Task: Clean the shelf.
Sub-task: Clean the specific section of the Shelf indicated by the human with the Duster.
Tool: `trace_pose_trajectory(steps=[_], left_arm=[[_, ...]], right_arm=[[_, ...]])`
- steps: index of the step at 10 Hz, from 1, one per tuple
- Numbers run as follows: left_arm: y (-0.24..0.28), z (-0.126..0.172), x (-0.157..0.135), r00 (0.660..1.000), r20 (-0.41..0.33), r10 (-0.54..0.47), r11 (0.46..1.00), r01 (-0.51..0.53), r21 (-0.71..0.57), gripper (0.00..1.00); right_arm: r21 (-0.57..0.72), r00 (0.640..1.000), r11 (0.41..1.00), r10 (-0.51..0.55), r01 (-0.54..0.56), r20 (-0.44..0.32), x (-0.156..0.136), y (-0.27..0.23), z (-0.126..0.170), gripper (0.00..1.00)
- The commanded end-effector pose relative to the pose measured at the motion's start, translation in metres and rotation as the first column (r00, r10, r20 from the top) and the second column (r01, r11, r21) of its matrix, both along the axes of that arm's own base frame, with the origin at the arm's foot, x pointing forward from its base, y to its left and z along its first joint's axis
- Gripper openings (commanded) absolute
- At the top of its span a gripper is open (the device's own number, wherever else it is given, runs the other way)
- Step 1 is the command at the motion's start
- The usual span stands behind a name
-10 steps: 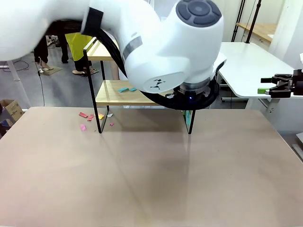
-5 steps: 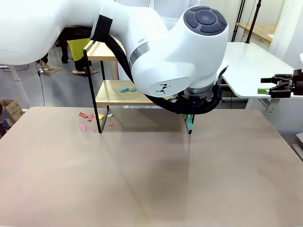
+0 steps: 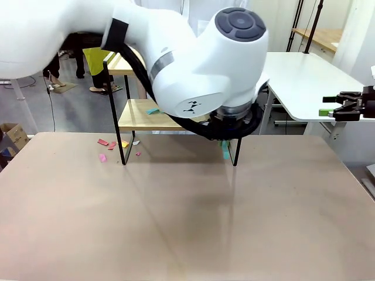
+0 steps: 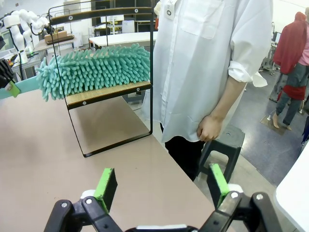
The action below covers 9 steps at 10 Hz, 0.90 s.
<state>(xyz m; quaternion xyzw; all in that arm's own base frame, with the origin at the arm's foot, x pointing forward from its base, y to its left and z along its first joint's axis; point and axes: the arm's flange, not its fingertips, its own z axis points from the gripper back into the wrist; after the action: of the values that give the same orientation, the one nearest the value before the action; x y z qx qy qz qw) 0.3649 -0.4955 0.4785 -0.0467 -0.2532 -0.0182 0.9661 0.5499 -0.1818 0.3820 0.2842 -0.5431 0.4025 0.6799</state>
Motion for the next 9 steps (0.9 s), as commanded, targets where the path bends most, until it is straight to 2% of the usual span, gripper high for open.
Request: trace_pose_trajectory(steps=[1,6,9], left_arm=[[0.032,-0.002,-0.007,1.000,-0.017,0.002,1.000,-0.002,0.015,0.13],[0.101,0.000,-0.008,0.997,-0.031,0.070,0.993,-0.066,0.098,0.13],[0.145,-0.005,0.002,0.993,-0.088,0.081,0.985,-0.066,0.161,0.13]], right_arm=[[-0.007,1.000,1.000,-0.002,0.002,-0.005,0.001,0.001,0.004,1.00],[-0.007,1.000,1.000,-0.002,0.002,-0.005,0.001,0.001,0.004,1.00],[-0.007,1.000,1.000,-0.002,0.002,-0.005,0.001,0.001,0.004,1.00]])
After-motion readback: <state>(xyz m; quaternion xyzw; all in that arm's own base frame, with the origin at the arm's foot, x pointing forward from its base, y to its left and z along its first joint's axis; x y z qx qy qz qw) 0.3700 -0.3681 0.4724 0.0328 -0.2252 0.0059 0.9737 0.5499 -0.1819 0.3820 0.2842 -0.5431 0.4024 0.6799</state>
